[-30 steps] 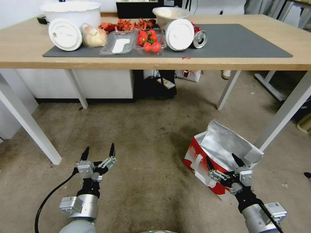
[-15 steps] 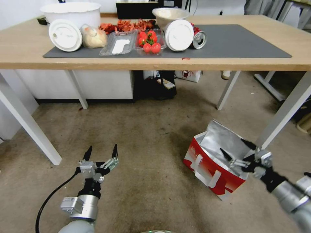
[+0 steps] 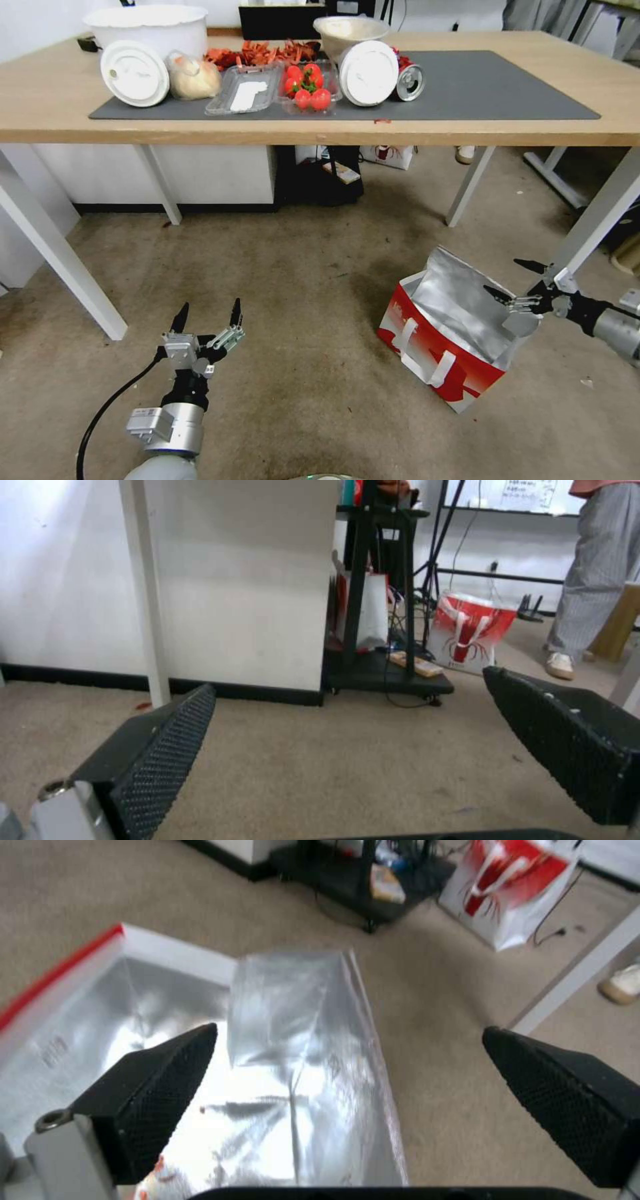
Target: Pick up the food delivery bag from the floor and place it on the table.
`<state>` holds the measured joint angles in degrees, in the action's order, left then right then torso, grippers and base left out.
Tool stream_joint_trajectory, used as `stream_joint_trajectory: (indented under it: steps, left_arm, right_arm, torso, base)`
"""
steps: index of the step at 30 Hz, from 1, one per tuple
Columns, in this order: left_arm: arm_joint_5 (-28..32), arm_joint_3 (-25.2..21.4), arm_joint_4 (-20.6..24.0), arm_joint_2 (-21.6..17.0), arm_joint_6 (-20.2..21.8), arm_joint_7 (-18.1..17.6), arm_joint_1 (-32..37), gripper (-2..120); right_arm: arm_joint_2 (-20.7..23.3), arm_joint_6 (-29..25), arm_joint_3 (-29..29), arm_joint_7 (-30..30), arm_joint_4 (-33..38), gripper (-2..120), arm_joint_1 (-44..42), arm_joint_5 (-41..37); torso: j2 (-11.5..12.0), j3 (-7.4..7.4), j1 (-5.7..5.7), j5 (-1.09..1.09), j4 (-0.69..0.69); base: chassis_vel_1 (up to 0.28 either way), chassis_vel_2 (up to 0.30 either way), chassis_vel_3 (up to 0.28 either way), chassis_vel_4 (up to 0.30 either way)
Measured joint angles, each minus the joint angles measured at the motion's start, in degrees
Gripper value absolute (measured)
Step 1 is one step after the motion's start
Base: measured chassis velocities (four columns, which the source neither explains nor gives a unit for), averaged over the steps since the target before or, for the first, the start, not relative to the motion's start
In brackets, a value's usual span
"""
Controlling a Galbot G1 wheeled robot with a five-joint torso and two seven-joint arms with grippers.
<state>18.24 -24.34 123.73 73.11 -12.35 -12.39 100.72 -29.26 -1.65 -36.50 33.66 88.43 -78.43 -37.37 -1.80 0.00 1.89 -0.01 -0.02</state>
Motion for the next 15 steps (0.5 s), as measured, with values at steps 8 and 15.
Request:
stream_joint_trajectory:
  steps: [8,15]
  left_arm:
    - [-0.1,0.2,-0.8,0.0,0.0,-0.3,-0.2,100]
    - [0.0,0.4,-1.3,0.3,0.0,-0.8,-0.5,100]
  right_arm:
    - [-1.7,0.0,11.4,0.0,-7.3,100,10.8,2.9]
    - [-4.3,-0.2,16.7,0.1,-11.6,100,15.6,5.3]
  torso:
    - [0.0,0.0,0.0,0.01,0.01]
    - [0.0,0.0,0.01,0.01,0.02]
  base:
    - [0.0,0.0,0.0,0.0]
    - [0.0,0.0,0.0,0.0]
